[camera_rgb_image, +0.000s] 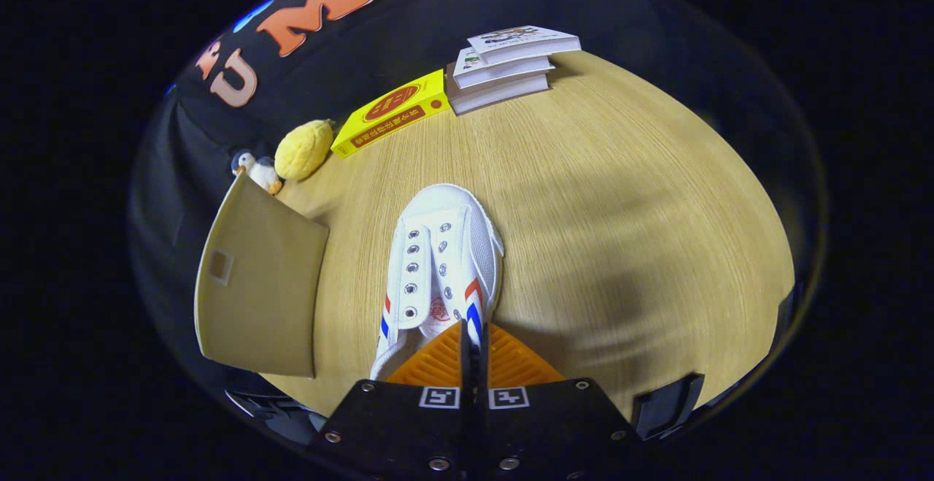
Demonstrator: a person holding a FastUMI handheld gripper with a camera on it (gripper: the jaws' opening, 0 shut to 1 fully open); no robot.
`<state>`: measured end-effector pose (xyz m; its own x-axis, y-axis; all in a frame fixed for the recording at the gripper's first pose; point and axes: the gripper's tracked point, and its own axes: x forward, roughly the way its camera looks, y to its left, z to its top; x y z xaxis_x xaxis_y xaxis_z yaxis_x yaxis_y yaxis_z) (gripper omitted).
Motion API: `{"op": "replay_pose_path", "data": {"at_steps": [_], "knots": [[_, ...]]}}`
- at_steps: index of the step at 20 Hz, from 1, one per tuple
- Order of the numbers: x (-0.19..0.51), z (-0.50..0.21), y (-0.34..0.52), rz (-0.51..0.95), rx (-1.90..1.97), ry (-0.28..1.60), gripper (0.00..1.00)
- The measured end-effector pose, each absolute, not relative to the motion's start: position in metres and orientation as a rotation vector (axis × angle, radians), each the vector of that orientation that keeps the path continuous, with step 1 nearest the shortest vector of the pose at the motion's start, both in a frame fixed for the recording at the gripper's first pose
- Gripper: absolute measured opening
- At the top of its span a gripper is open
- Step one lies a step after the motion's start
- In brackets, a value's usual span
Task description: Open the storage box then place both shoes into the box .Put the left shoe in first, then the right shoe, with the right side of both shoes facing outward in a uniform manner.
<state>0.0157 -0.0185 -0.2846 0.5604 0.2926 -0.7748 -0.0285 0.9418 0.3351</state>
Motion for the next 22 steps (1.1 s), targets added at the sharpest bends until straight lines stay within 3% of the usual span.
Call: {"op": "replay_pose_path", "data": {"at_steps": [11,22], "knots": [[0.022,-0.209,0.024,0.221,0.418,0.811,0.0],[-0.001,-0.086,0.147,0.313,0.457,0.642,0.0]]}}
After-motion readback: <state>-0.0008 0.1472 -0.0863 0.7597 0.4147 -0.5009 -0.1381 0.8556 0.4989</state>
